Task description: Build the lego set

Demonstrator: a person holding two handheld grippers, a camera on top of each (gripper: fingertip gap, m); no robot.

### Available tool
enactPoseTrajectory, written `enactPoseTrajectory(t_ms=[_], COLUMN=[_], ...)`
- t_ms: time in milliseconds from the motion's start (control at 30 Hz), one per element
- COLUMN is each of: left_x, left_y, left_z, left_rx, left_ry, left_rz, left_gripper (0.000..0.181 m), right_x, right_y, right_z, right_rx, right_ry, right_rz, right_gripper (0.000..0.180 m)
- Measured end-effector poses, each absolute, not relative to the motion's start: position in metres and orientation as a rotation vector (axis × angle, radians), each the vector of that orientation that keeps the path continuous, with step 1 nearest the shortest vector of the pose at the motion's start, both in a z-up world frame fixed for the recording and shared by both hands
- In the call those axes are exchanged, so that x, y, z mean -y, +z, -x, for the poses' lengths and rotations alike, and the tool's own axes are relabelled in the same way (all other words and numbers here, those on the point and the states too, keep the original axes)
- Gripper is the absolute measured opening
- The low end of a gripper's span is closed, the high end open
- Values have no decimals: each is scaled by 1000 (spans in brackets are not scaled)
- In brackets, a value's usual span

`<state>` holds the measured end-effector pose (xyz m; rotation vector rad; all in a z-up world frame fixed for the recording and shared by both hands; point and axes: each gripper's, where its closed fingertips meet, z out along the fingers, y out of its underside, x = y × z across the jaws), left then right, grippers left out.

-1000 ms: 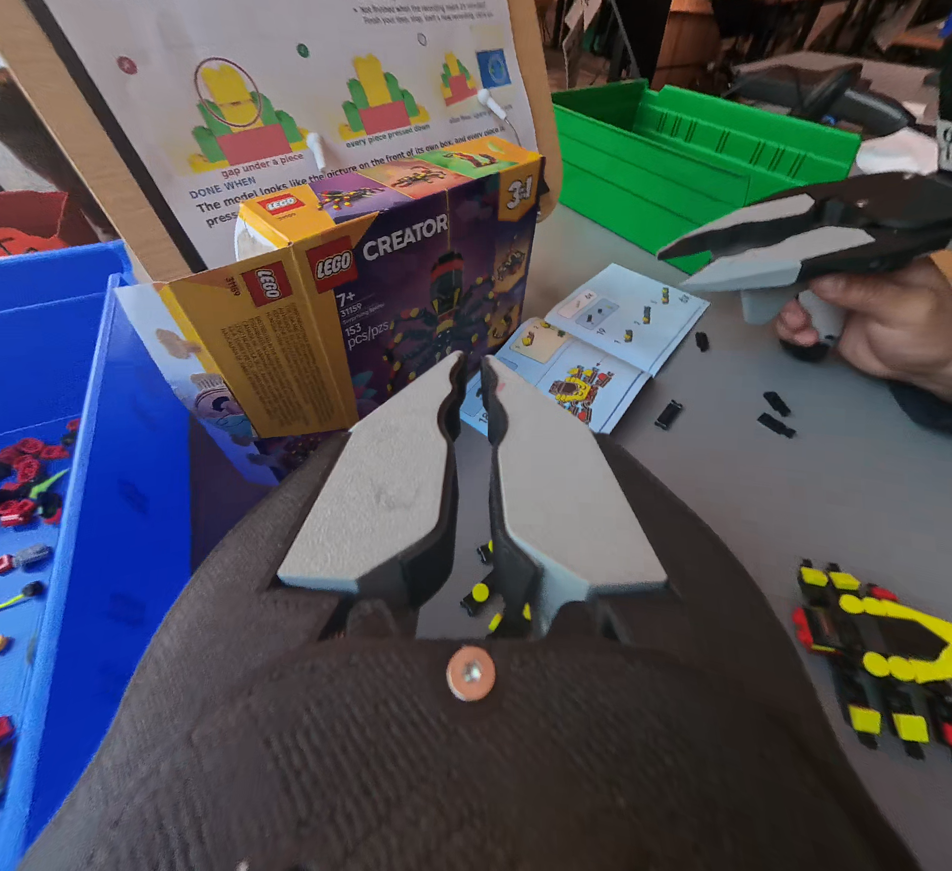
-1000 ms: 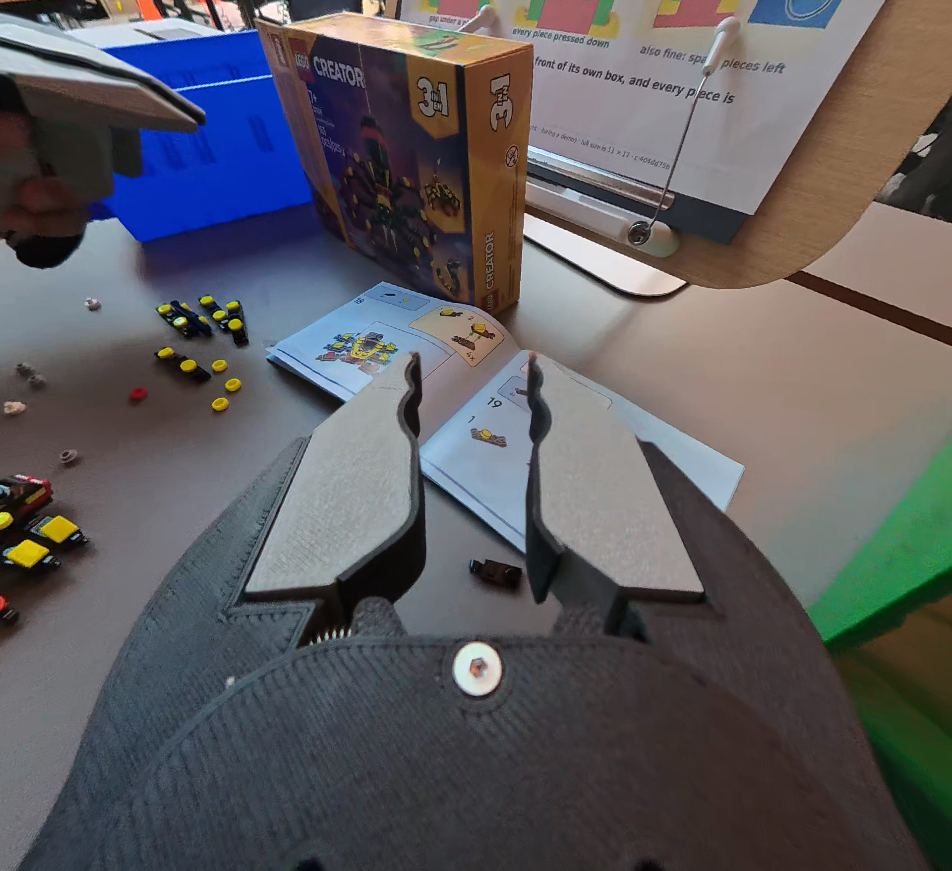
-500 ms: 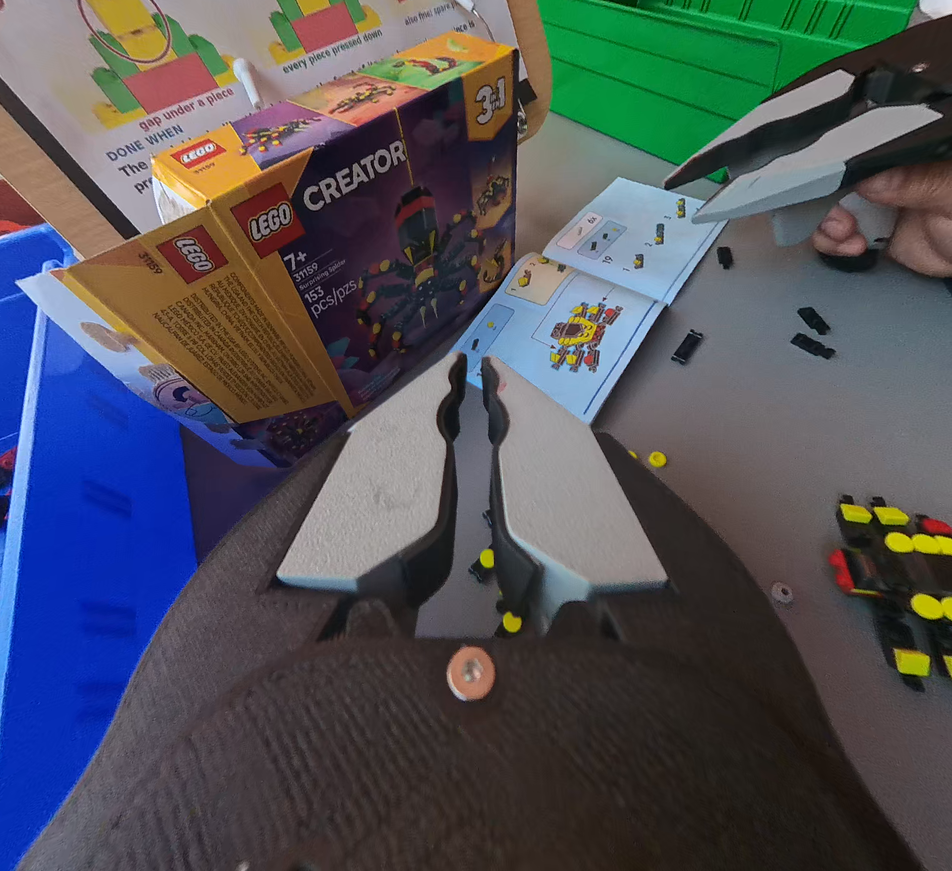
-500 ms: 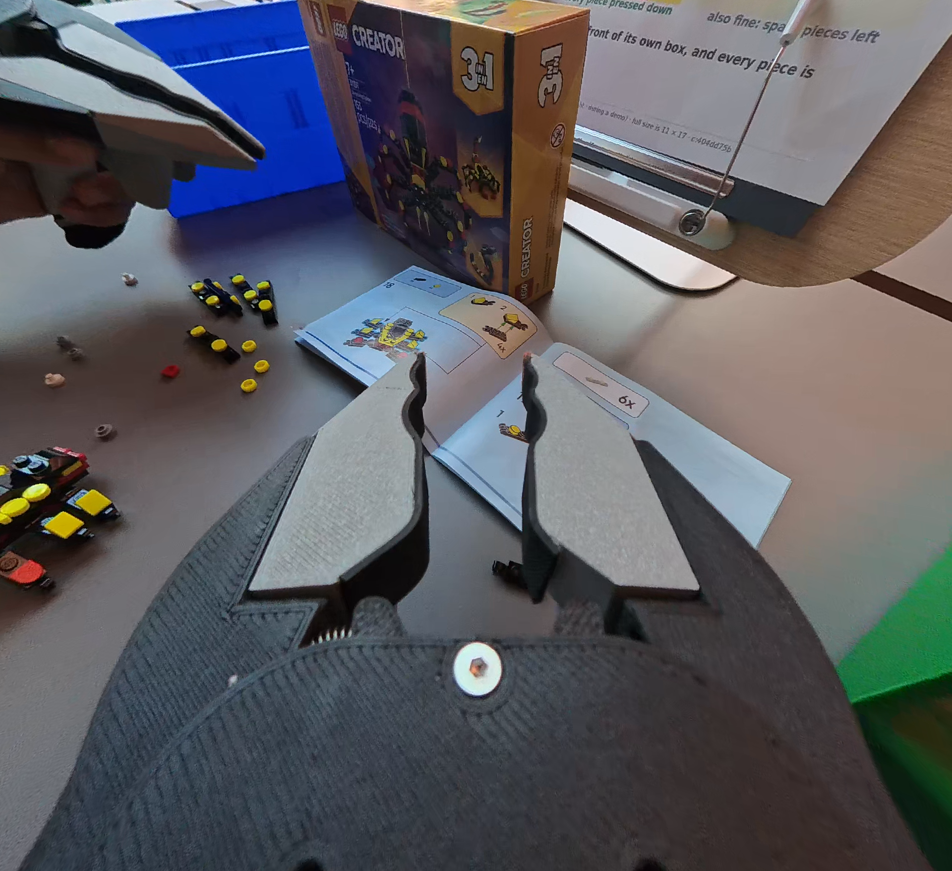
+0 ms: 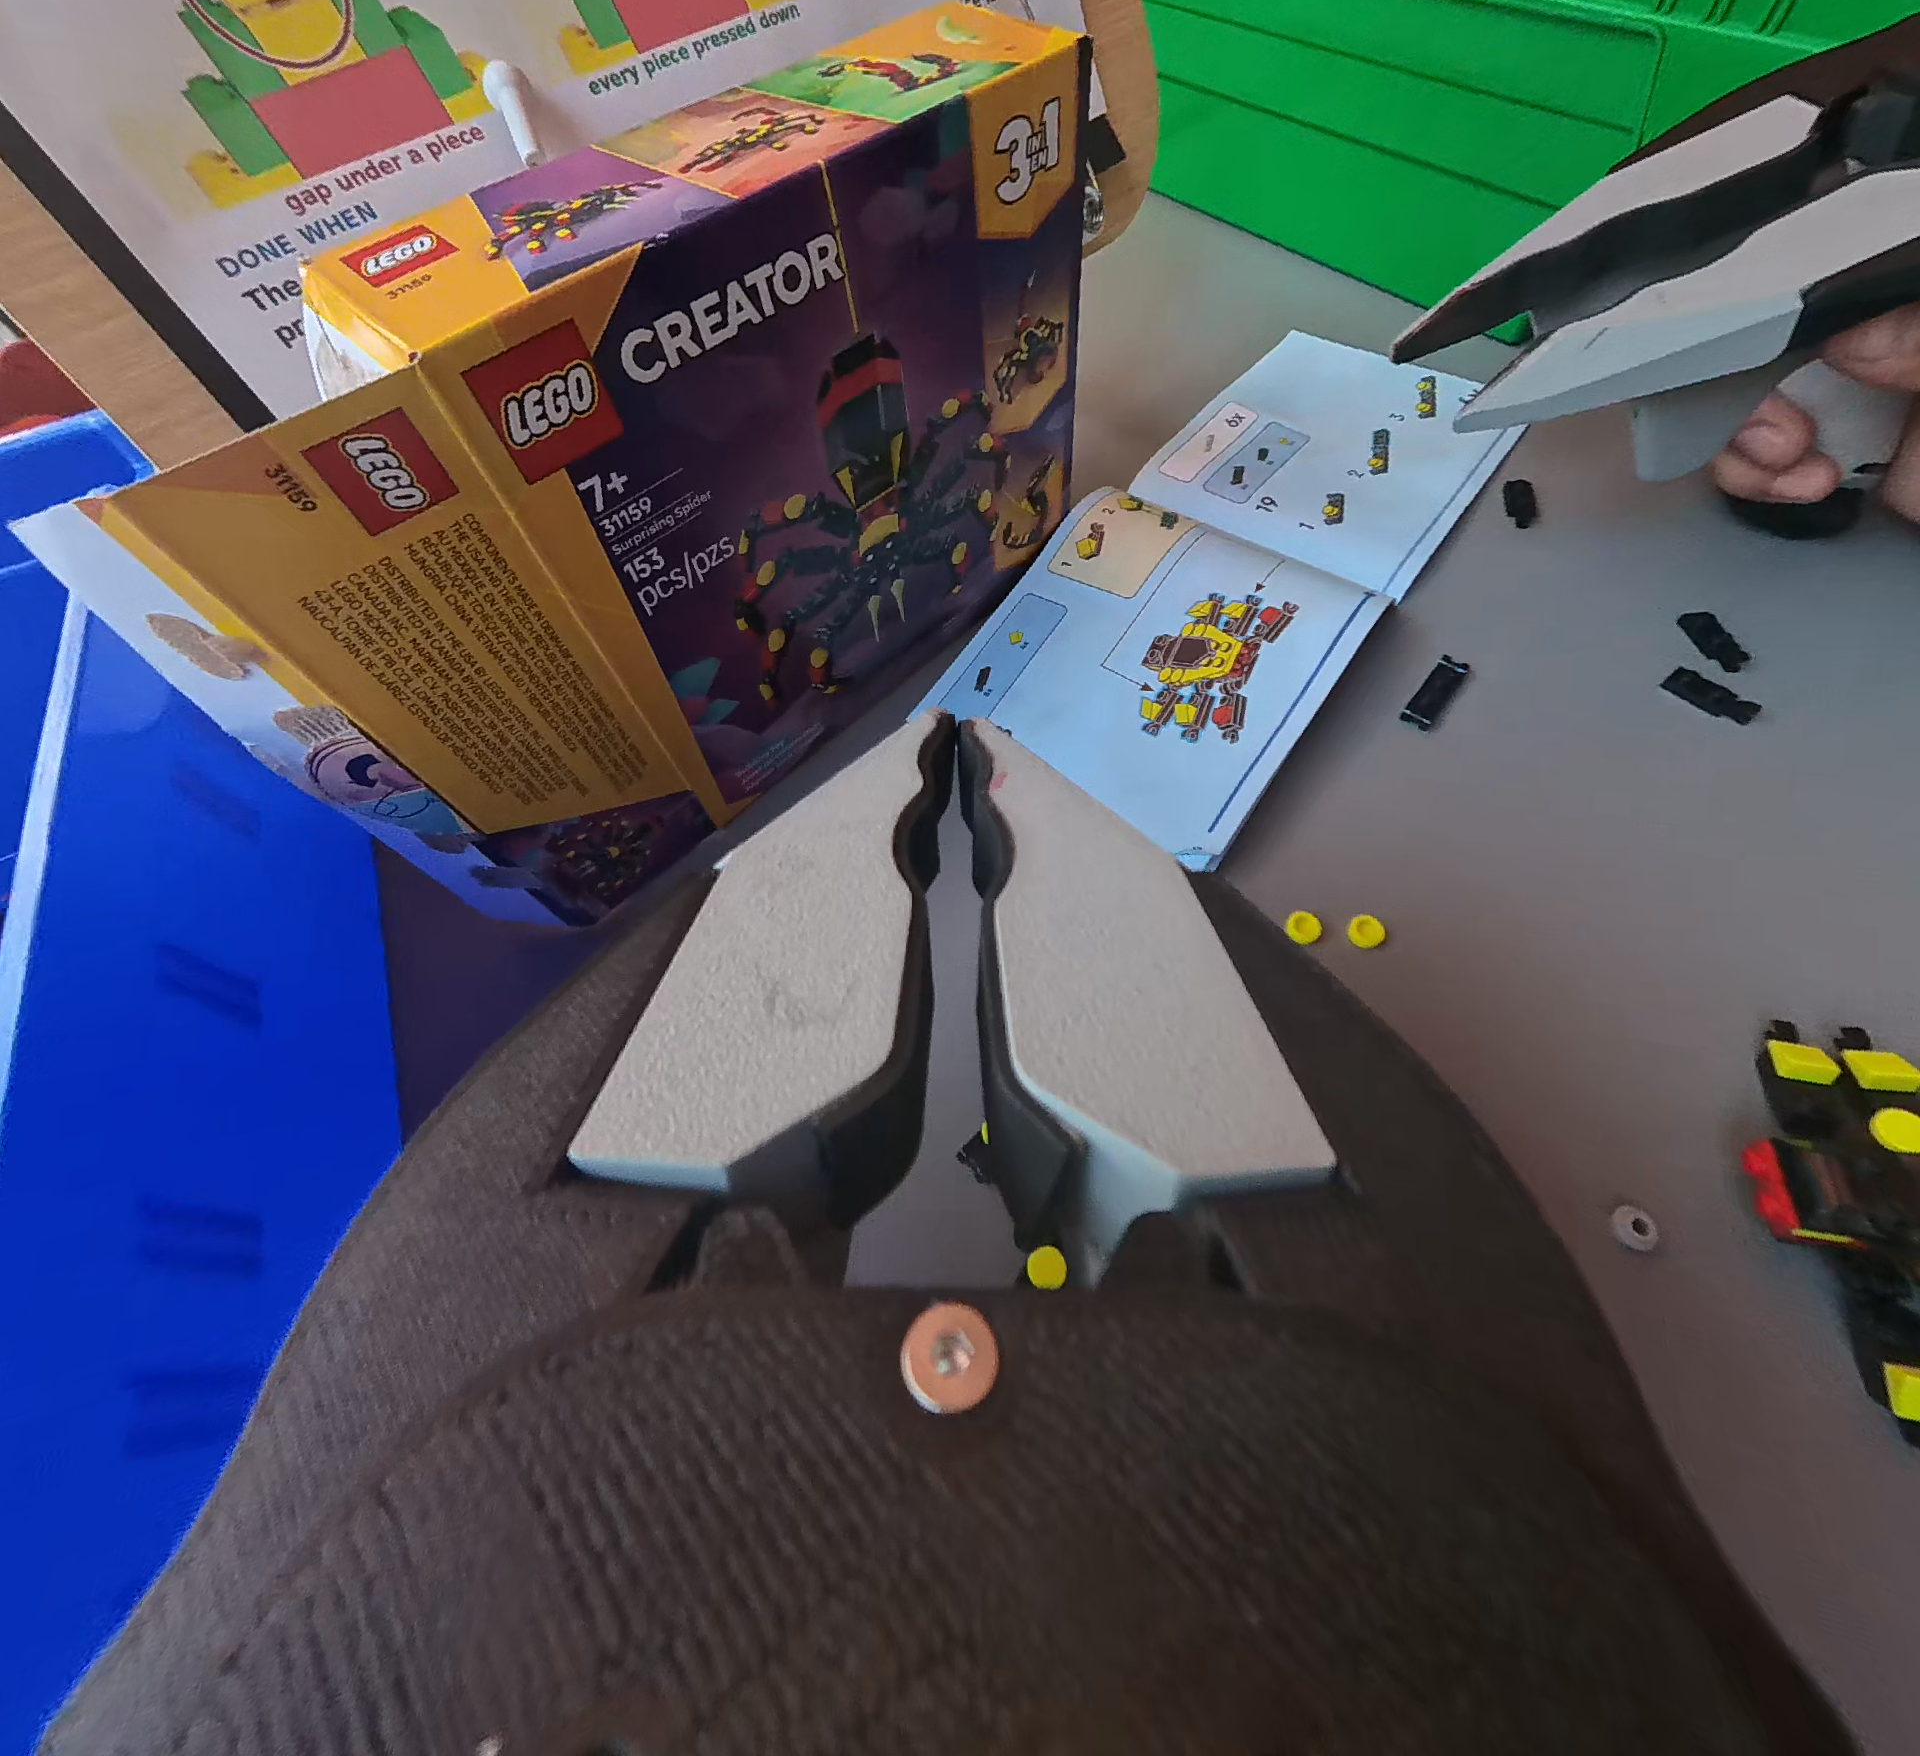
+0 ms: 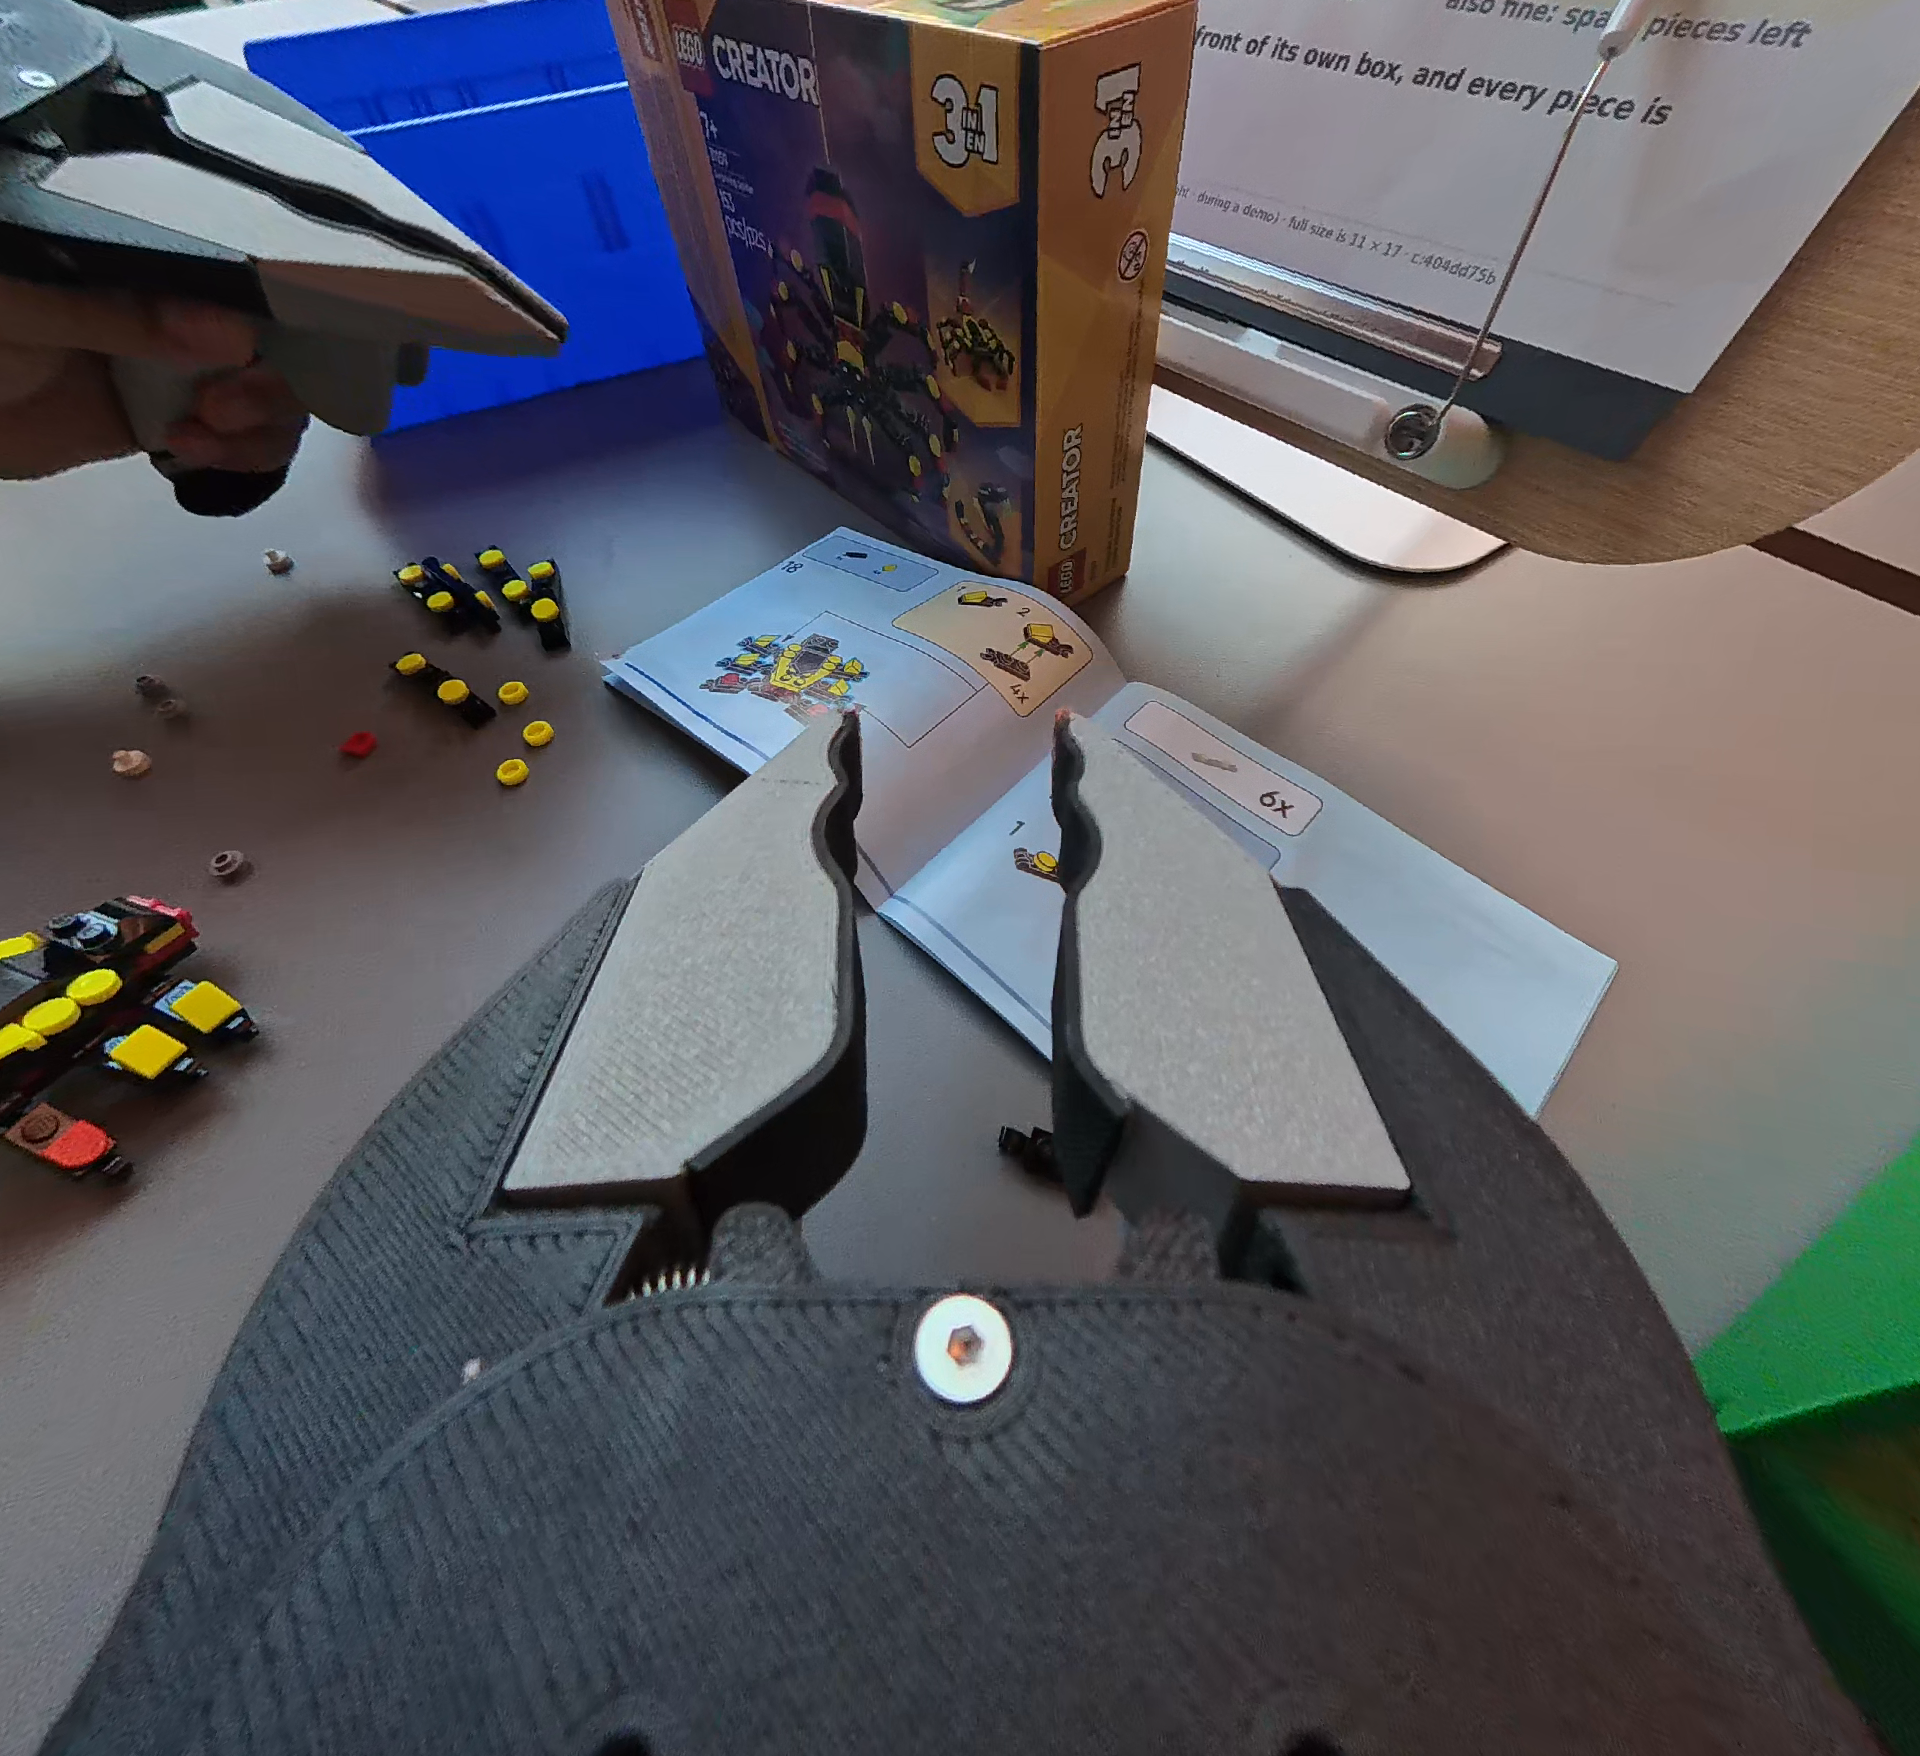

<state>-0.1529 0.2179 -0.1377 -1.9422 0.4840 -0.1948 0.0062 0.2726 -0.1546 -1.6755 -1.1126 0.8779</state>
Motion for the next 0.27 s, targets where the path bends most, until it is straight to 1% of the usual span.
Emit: enactPoseTrajectory(t_ms=[267], left_x=[-216], left_y=[-142], left_z=[154], left_rx=[-515], left_ry=[-184], left_rz=[1963], left_gripper=[0], right_x=[-273], right_y=[-155], right_z=[-6], right_rx=[1113], right_ry=[881], right_rz=[1678], right_gripper=[34])
